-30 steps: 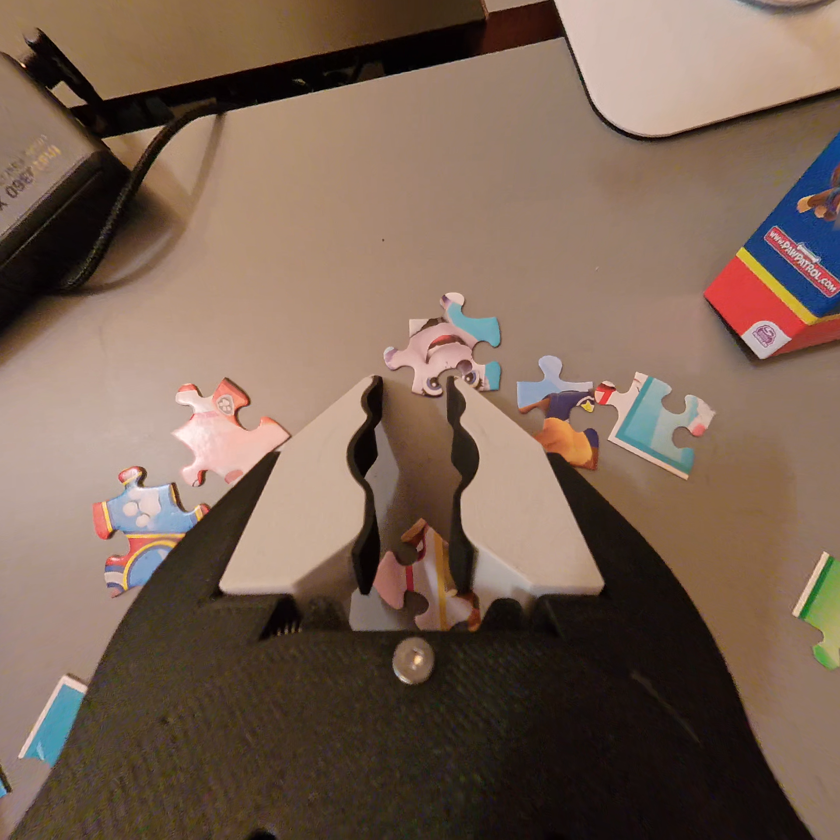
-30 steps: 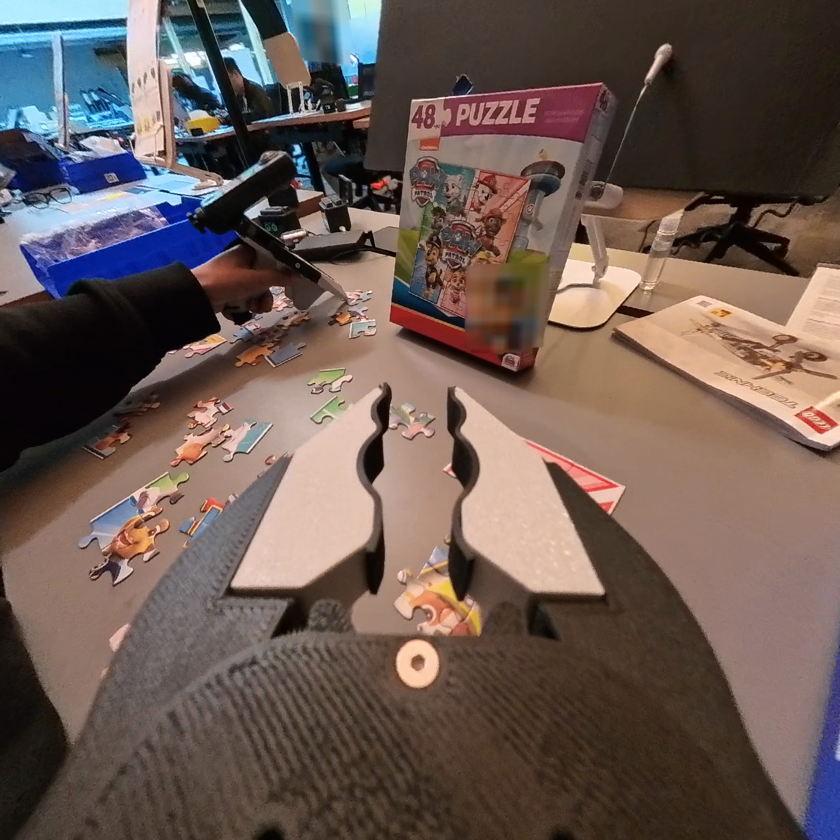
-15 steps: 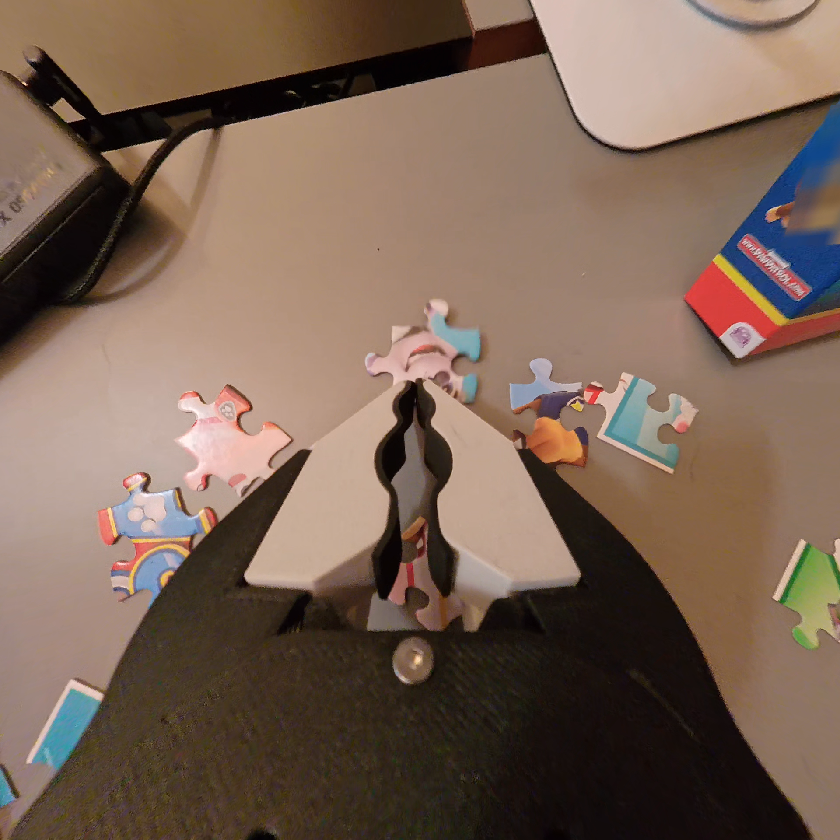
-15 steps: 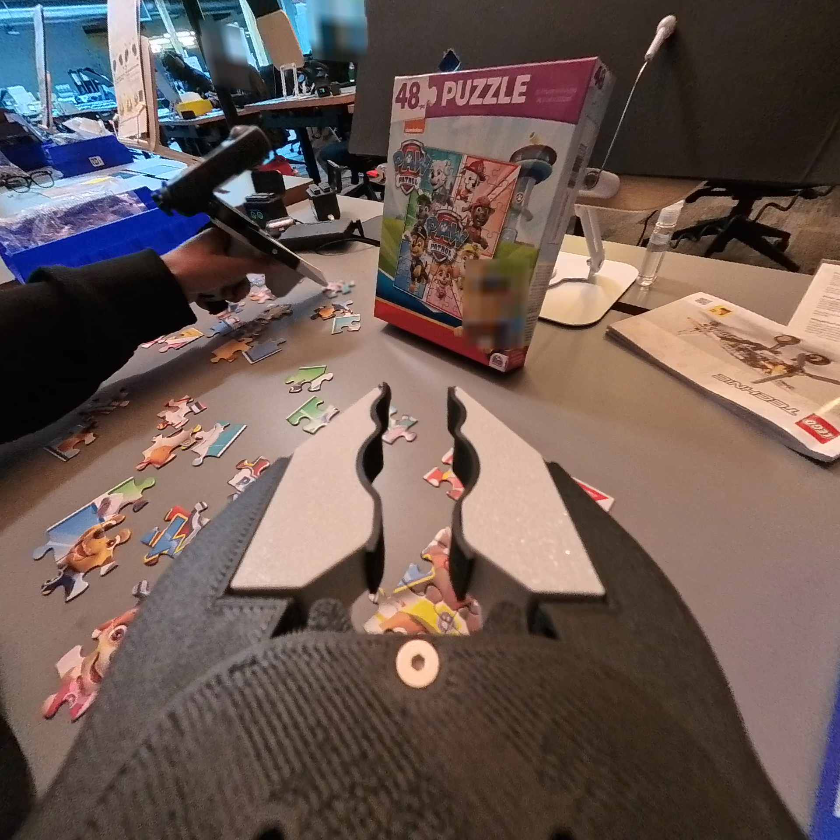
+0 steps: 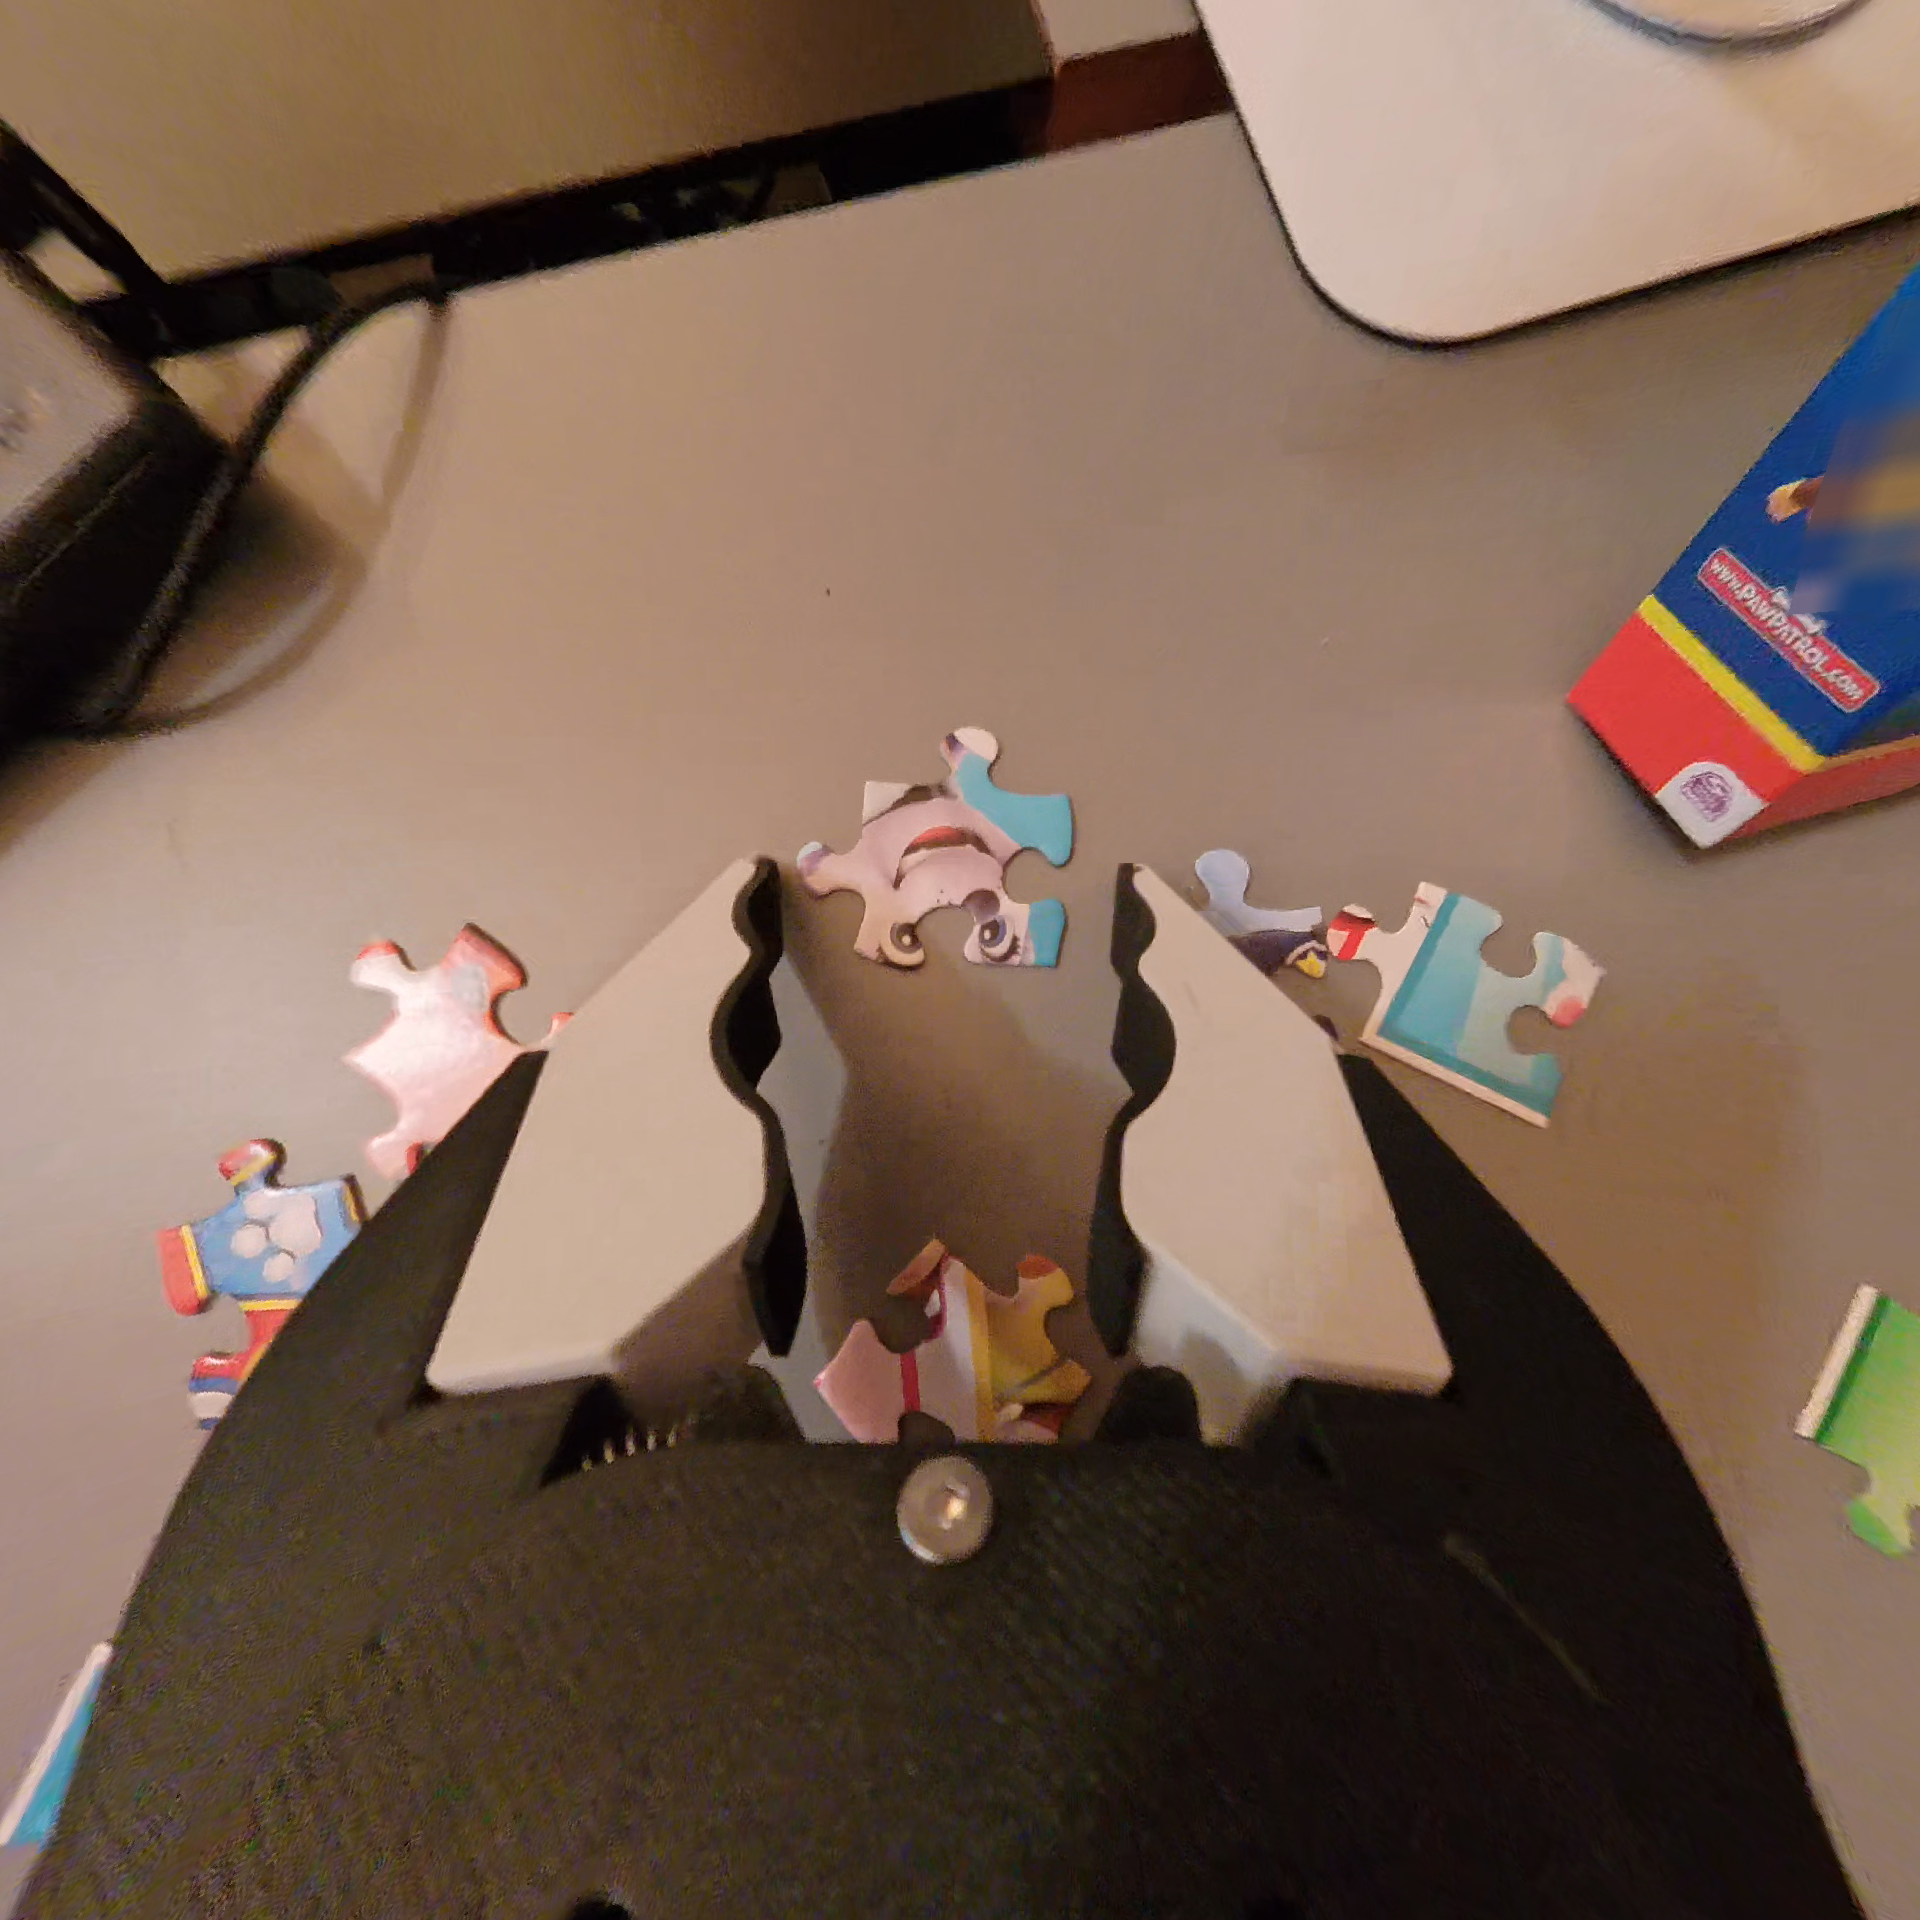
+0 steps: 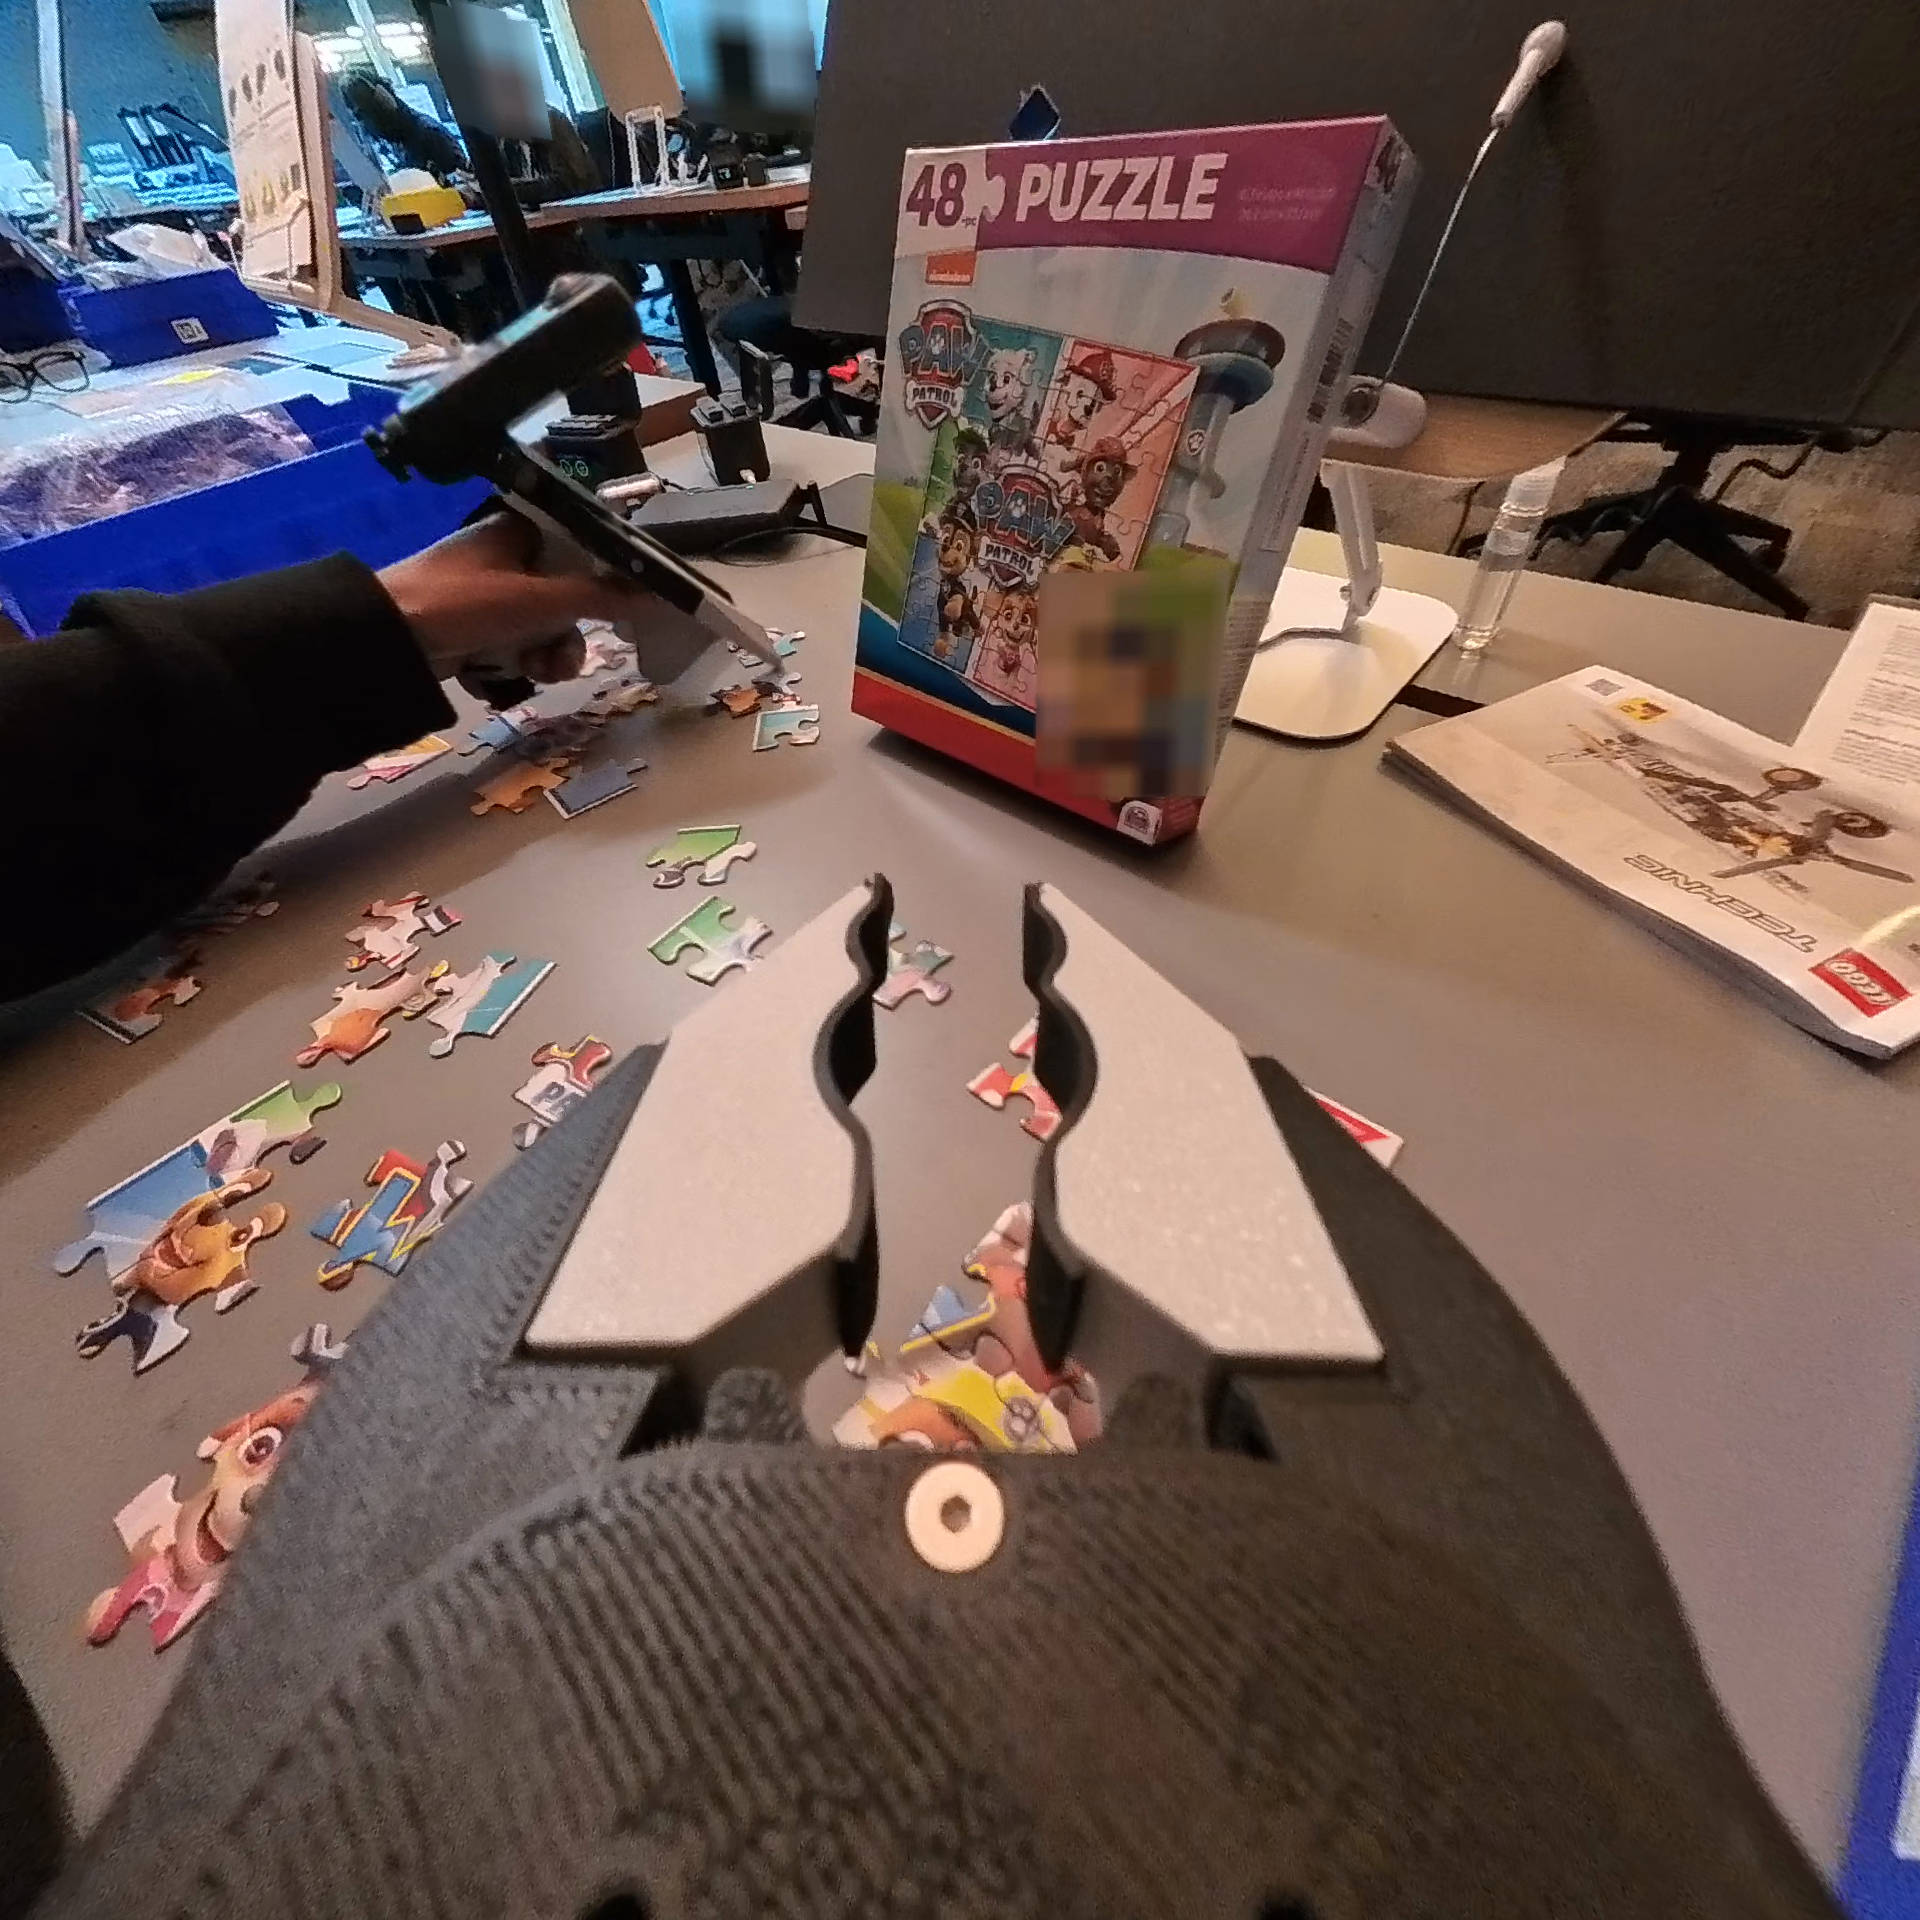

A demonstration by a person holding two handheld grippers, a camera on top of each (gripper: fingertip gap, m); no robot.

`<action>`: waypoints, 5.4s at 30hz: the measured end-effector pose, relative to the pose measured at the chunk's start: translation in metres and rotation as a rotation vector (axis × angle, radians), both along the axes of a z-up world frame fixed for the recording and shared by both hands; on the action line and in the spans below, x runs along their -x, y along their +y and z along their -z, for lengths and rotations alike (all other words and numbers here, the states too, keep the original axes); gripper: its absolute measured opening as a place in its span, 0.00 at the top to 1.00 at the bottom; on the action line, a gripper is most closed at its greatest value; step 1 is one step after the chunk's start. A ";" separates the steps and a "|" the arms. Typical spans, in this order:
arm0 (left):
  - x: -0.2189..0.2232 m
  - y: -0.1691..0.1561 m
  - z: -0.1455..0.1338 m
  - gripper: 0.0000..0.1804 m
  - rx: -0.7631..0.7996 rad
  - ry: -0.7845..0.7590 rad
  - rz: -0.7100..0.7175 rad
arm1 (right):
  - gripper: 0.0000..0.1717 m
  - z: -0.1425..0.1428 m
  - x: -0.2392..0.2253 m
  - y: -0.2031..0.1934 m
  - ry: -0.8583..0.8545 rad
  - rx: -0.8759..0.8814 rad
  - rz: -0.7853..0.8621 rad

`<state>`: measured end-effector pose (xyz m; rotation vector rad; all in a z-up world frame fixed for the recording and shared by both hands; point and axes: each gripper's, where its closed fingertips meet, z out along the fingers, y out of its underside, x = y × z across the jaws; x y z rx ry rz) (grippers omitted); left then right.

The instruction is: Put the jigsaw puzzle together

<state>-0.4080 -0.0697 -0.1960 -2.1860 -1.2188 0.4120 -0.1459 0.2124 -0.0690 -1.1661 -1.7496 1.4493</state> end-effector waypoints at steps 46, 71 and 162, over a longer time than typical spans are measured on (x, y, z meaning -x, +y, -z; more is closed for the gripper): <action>-0.007 -0.006 -0.012 0.83 0.011 -0.002 -0.028 | 0.86 0.010 0.004 0.012 -0.017 0.034 0.009; -0.240 0.150 -0.138 0.83 -0.229 0.276 0.563 | 0.77 -0.016 0.002 -0.097 -0.160 0.450 -0.356; -0.310 -0.002 -0.056 0.75 -0.446 0.249 0.123 | 0.70 0.057 -0.094 0.036 -0.020 -0.149 0.250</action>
